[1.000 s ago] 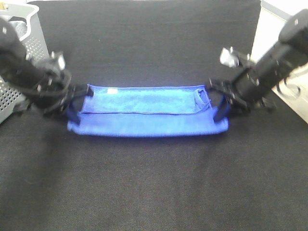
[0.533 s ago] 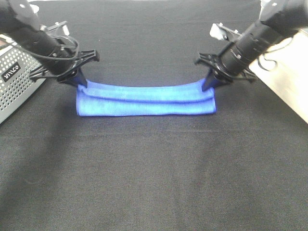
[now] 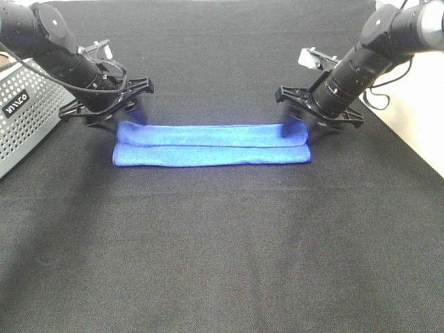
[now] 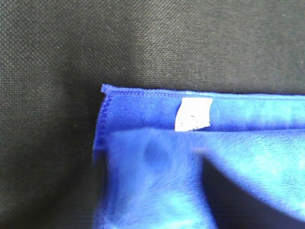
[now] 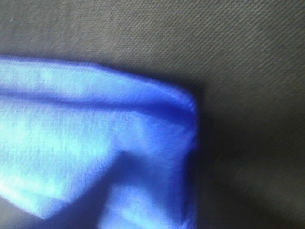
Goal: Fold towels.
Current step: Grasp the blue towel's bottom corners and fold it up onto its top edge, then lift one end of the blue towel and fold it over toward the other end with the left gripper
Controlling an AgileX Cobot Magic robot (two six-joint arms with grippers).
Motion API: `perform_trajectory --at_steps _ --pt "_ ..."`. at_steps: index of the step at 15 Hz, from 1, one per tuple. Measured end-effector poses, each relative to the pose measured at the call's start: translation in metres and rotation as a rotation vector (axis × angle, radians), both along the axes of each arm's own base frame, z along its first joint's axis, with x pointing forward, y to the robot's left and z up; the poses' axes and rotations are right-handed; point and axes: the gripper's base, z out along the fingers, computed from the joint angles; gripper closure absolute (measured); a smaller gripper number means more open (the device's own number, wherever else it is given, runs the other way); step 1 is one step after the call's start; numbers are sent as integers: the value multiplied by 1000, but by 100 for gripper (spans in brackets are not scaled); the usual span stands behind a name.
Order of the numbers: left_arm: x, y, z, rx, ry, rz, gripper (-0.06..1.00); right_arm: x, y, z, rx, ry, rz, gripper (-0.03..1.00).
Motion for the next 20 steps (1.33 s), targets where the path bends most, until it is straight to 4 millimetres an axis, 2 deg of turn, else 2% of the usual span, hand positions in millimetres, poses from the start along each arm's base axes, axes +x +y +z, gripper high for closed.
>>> perform_trajectory --at_steps 1,3,6,8,11,12,13,14,15,16,18,20 --pt "-1 1 0 11 5 -9 18 -1 1 4 -1 17 23 9" --pt "-3 2 -1 34 28 -29 14 -3 0 7 -18 55 68 2" --pt "-3 3 -6 32 44 -27 13 -6 -2 6 -47 78 97 1" --pt "-4 1 -21 11 84 -13 13 -6 -2 6 -49 78 98 1" --pt "-2 -3 -27 -48 102 23 16 -6 -2 6 -52 77 100 1" --pt "-1 -4 -29 -62 105 33 21 -6 -2 6 -52 76 100 1" --pt "-1 -5 -33 -75 117 50 32 -6 -2 6 -52 76 100 1" --pt "-1 -5 -35 -78 126 58 62 -6 -2 6 -52 75 99 1" --pt "-1 -5 -36 -78 129 62 81 -6 -2 6 -52 75 99 1" --pt "-2 -5 -34 -70 125 57 87 -6 -2 6 -52 75 99 1" --pt "-4 -2 -28 -34 130 36 87 -6 -2 6 -53 75 100 1" --pt "-7 6 -9 57 154 4 87 -6 -2 6 -52 79 102 1"
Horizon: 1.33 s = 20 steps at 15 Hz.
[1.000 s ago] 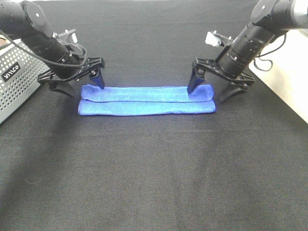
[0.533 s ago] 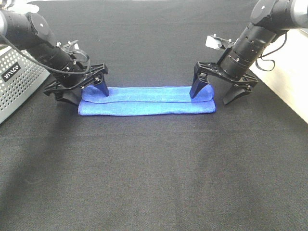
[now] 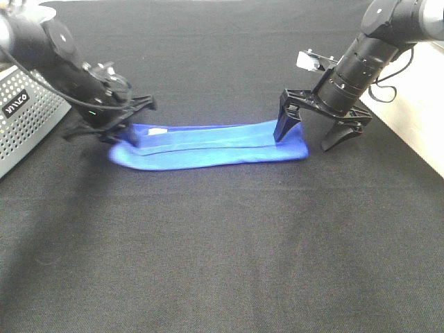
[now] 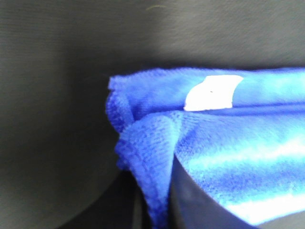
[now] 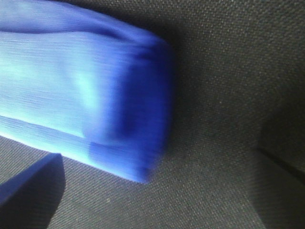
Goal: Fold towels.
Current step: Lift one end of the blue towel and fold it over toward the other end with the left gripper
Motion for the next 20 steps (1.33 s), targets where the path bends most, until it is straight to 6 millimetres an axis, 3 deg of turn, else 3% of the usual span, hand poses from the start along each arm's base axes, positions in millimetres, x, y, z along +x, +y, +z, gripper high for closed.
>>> perform_trajectory --at_steps 4,6,9,12,13,15,17,20 --pt "0 15 76 151 -71 -25 87 -2 0 0 2 23 10 1" --pt "-3 3 103 110 -70 -36 87 -4 0 0 6 47 -1 1" --pt "-12 -50 111 -54 -90 -78 87 -4 1 2 11 50 -5 1" --pt "-16 -105 104 -213 -154 -76 87 -5 0 29 12 -12 -3 1" --pt "-16 -105 104 -213 -154 -76 87 -5 0 29 12 -12 -3 1" --pt "-15 -134 69 -282 -107 -27 86 -8 -2 48 0 -47 0 1" --pt "-16 -149 47 -321 -73 5 65 -10 -2 55 0 -47 -5 1" --pt "-16 -161 45 -372 -108 37 21 -13 -3 73 4 -80 -4 1"
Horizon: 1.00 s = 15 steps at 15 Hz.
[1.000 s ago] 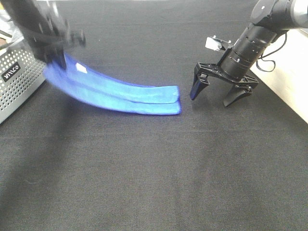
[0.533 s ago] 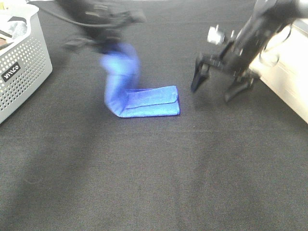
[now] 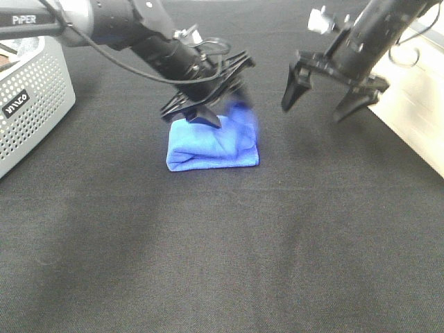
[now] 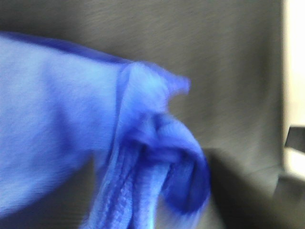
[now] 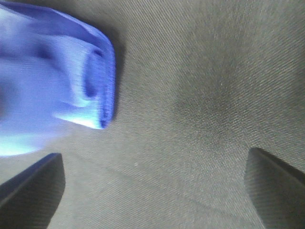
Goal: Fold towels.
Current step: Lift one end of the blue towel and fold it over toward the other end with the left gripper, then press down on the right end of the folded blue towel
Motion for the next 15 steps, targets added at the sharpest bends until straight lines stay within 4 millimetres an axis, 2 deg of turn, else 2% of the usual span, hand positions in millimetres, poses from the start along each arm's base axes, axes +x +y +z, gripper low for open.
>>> perform_trajectory --at_steps 2,4,7,10,11,12,14,15 --pt "3 0 4 -16 -25 10 14 -3 0 5 5 13 9 1" --pt "13 13 17 21 -69 -36 14 -5 3 6 37 33 10 1" --pt "36 61 39 116 -109 -51 13 -5 23 17 258 7 57 1" --pt "50 106 45 144 -79 -2 13 -10 63 24 453 -34 126 1" --pt "51 116 44 148 -60 7 13 -12 85 10 504 -16 168 1" --pt "51 116 44 148 -60 7 13 -12 85 10 504 -16 168 1" --pt "50 116 44 150 -45 -1 13 -11 105 -25 559 34 200 1" --pt "49 116 44 147 -41 -3 13 -9 106 -42 576 64 195 1"
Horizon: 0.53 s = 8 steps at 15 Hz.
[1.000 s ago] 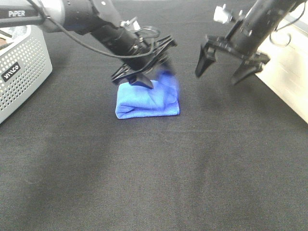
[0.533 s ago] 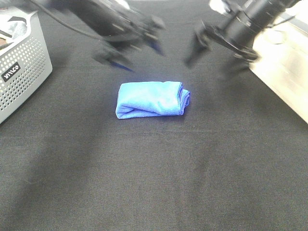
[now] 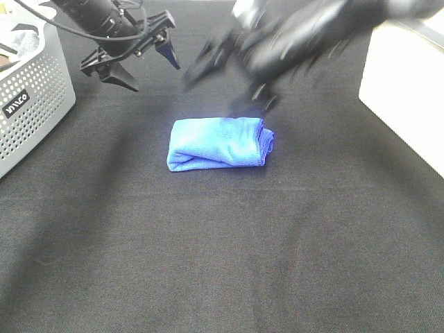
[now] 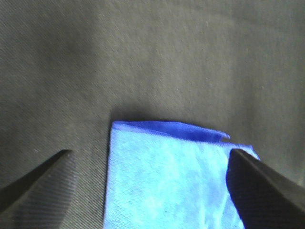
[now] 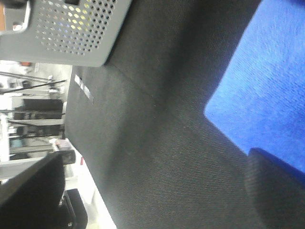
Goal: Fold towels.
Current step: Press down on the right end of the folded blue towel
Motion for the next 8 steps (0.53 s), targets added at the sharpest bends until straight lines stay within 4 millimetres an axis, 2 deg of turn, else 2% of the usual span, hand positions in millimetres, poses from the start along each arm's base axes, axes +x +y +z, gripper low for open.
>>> perform_trajectory --at_steps 2,4,6,8 --pt "-3 -1 -1 -6 28 -12 13 5 -10 -31 -14 54 -6 1" --pt "-6 -1 -1 0 50 -49 13 12 -28 -48 -27 87 -42 1" --pt "-12 -1 -1 20 92 -113 13 19 -50 -50 -22 101 -83 1" --pt "-17 -1 11 26 78 -146 13 24 -72 -36 -17 96 -113 1"
